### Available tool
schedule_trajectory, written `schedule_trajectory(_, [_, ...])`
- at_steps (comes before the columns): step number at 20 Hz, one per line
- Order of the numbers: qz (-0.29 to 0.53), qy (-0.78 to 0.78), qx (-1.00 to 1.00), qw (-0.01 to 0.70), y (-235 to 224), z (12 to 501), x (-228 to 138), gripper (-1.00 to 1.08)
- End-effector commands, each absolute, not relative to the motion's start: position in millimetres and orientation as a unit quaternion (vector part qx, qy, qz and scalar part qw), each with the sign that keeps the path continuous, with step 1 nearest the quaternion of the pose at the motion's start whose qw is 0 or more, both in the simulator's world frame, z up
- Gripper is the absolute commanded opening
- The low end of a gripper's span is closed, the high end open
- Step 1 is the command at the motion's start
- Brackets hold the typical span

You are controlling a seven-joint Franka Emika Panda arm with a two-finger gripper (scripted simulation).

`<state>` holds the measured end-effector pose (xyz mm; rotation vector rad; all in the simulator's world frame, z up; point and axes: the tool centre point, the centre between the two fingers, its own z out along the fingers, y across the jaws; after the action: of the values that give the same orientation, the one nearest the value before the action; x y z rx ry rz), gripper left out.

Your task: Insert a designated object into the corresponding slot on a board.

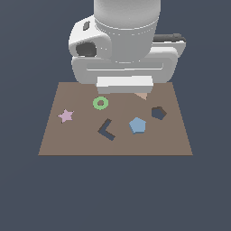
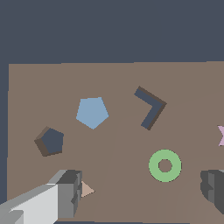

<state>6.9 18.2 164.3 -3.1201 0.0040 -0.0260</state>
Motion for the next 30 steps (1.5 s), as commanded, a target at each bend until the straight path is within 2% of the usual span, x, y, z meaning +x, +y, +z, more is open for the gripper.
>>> schedule_trajectory(1, [-0.008, 0.001, -1.0, 0.011, 18, 164, 7, 1.0])
schedule_trajectory(10, [-0.007, -0.029, -1.0, 0.01, 26, 147, 16, 1.0])
schedule_trajectory(23, [-0.002, -0.154, -0.988, 0.003, 64, 73, 46, 1.0])
schedule_trajectory(30, [0.0, -0.192, -0.981, 0.0, 77, 51, 54, 1.0])
